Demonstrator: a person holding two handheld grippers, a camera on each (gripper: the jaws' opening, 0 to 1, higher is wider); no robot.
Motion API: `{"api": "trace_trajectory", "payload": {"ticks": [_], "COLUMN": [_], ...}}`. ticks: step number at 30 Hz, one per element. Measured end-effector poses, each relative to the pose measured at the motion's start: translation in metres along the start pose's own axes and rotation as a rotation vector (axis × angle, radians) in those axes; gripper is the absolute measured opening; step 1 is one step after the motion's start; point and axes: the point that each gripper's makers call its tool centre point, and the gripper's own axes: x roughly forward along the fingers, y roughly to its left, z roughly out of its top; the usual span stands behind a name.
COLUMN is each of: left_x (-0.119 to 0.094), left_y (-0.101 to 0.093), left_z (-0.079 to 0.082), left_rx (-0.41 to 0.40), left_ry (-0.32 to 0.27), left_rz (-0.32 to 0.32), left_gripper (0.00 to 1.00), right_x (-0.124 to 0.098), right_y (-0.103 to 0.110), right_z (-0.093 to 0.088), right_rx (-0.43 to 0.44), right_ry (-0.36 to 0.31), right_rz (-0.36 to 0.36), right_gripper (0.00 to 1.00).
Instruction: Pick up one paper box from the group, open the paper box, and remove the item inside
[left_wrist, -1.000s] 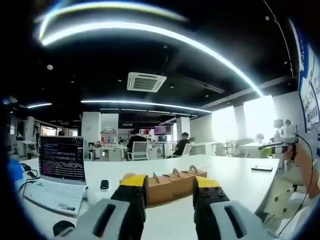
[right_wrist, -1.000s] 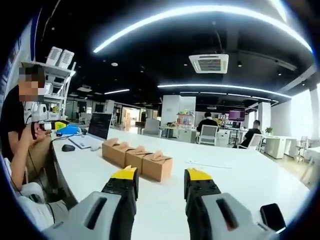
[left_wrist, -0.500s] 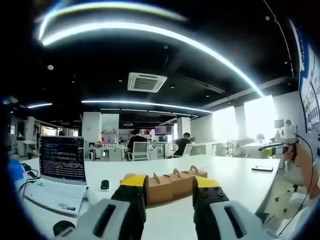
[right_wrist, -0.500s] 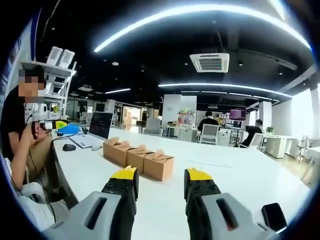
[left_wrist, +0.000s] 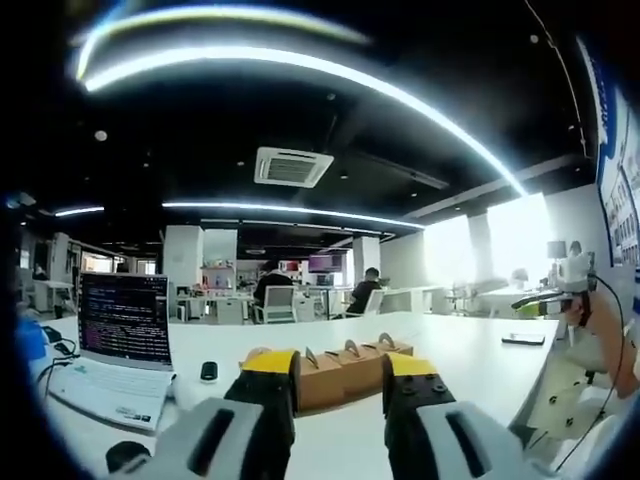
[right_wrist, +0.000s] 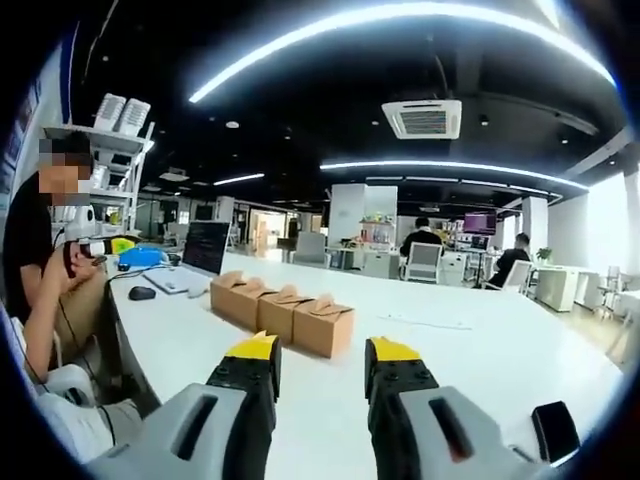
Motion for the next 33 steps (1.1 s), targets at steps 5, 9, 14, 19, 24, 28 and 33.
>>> {"api": "trace_trajectory", "payload": {"ticks": [5,9,14,19,24,28,33], "left_x": [0.001,0.002,0.000,-0.001,-0.001,-0.001,-0.001], "left_y": [-0.002,-0.005,-0.004,-0.003,-0.003,-0.003,-0.002], "left_z": [-0.001,-0.001,0.001,0.001,0.000,0.000,-0.001], "left_rx": [0.001,0.010,0.009,0.006,0.006,0.006,0.005], "left_ry": [0.005,0.013,0.006,0.003,0.003,0.004,0.004], "left_rz": [-0.005,-0.013,-0.009,-0.008,-0.009,-0.010,-0.010], "left_gripper": [0.33,0.32,0.32,0.32,0.32,0.32,0.32], "right_x": [0.002,0.006,0.016,0.023,0.031,0.038,0.047], "right_y": [-0.003,0.000,0.002,0.006,0.007,0.011,0.014], "right_z": [0.001,0.002,0.000,-0.001,0.000,0.000,0.000], "right_rx": [0.008,0.004,0.000,-0.002,-0.001,-0.005,-0.006], "right_ry": [0.001,-0.002,0.012,0.023,0.028,0.037,0.046], "right_rz": [-0.008,-0.001,0.009,0.019,0.023,0.031,0.040], "right_gripper": [0.33,0.33,0.33,0.33,0.33,0.33,0.33]}}
